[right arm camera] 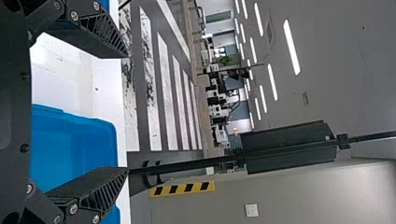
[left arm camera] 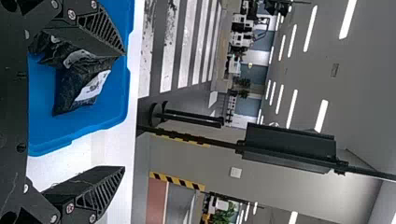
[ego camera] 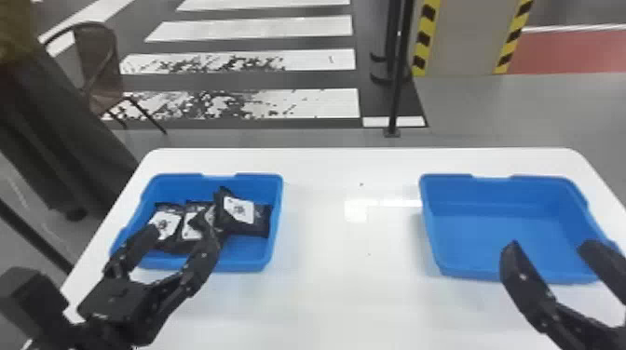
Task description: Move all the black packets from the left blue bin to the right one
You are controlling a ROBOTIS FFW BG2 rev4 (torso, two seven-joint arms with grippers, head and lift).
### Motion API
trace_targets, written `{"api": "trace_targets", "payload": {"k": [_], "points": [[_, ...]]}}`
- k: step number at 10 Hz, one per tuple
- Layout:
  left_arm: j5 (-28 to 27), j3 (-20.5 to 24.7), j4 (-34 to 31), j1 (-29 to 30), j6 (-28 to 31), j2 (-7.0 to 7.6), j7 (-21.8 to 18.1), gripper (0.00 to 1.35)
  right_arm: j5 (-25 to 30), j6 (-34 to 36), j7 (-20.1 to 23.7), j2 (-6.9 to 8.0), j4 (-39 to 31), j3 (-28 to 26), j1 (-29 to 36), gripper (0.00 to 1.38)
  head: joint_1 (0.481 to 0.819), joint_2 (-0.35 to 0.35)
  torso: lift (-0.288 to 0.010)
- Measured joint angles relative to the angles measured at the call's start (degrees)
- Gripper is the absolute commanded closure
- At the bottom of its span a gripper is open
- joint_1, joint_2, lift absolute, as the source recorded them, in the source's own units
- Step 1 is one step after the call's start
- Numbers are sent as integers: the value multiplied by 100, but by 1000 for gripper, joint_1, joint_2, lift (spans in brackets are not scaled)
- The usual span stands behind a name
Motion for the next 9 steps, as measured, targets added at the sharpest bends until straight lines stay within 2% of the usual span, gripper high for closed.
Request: {"api": "trace_targets", "payload": {"k": [9], "points": [[46,17,0,9,151,0,0,171,-55,0,0,-5,15,0,0,171,695,90,-140]]}}
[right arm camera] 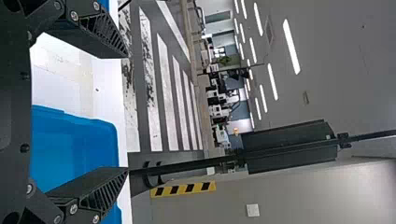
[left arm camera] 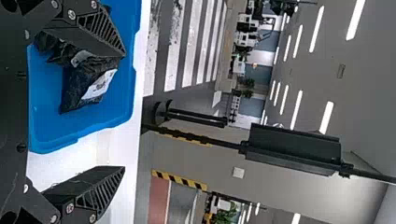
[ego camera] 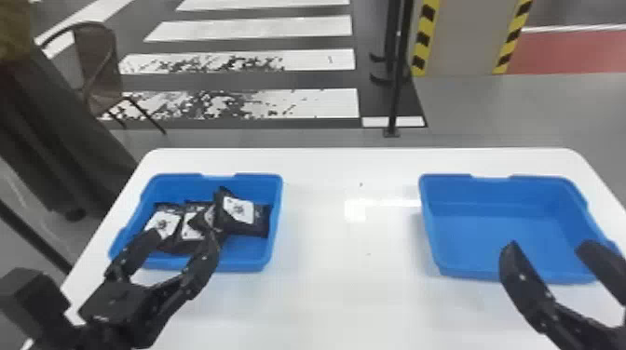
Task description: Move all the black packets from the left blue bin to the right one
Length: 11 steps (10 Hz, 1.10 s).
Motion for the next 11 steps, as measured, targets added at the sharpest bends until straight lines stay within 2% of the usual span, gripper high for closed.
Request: {"api": "trace_targets", "payload": {"k": [3,5,7,11], "points": [[-302,161,6,-158,306,0,9,171,-34,0,0,0,29,2,12,171,695,115,-140],[-457,207,214,-512,517,0,55,168,-51,0,0,0,49,15,0,171,695,128,-140],[-447,157,636,-983,647,3,91,165,-62,0,0,0,60,23,0,171,695,128,-140],[-448,-1,1731,-2052,1046,201,129,160,-85,0,0,0,84,44,-27,171,695,119,-140]]}}
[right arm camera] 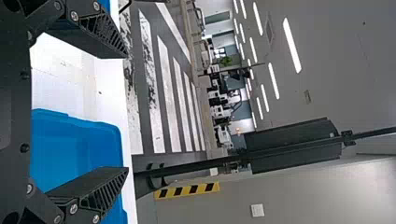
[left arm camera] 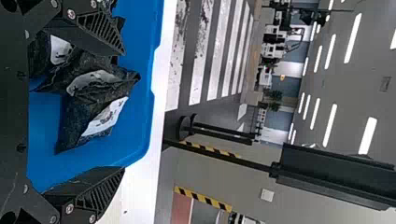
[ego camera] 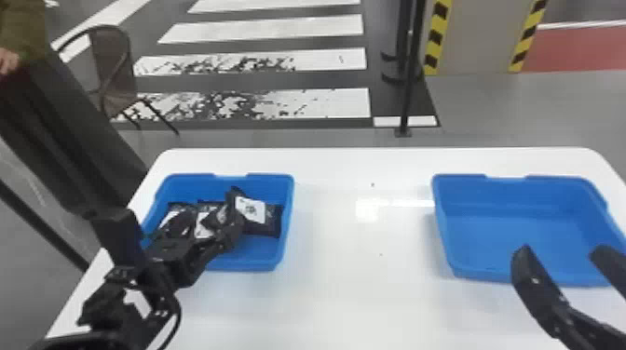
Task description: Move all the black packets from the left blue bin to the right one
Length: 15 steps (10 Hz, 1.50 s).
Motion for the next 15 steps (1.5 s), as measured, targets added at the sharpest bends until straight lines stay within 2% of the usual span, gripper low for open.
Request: {"api": "trace_targets", "payload": {"k": [3,6,9,11,12,13,14,15], "points": [[-22,-113,650,-735,661,145,12,122,-5,0,0,0,34,9,-20,171,695,109,-140],[32,-299,964,-1189,1322,282,-24,121,-14,0,5,0,63,35,-52,171,695,89,-140],[34,-414,1195,-1413,1680,340,-51,139,-33,0,9,0,71,47,-65,171,695,74,-140],[0,-444,1359,-1501,1666,342,-46,167,-43,0,8,0,83,47,-71,173,695,72,-140],[-8,-468,1507,-1596,1592,337,-43,219,-49,0,9,0,84,47,-72,177,695,71,-140],[-3,-526,1662,-1719,1552,344,-48,464,-51,0,13,0,84,50,-76,182,695,65,-140],[11,-590,1760,-1803,1530,361,-70,822,-52,0,24,0,91,56,-85,182,695,61,-140],[49,-617,1806,-1819,1453,366,-76,915,-63,0,27,0,97,58,-86,182,695,56,-140]]}}
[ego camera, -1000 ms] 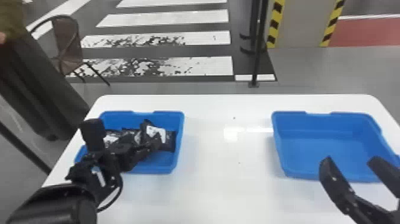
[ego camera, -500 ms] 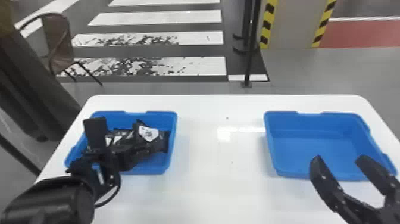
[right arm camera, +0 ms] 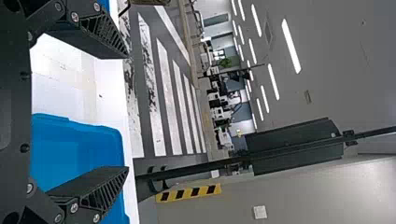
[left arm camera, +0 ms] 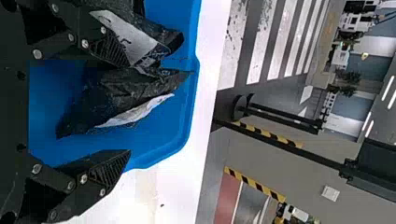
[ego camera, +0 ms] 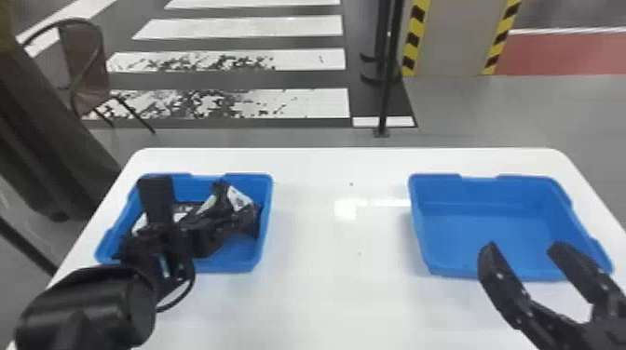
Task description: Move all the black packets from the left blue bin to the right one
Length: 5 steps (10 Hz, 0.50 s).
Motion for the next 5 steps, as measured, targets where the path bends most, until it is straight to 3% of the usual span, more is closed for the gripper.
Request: {"api": "trace_targets", "payload": {"k": [1,5], "points": [[62,-8,33,19,-111,-8,7,1184,-12,0,0,0,4,0,0,182,695,53,-140],[-274,44,48,114,-647,-55,35,1207,-66,0,0,0,28,1,0,182,695,72,-140]]}}
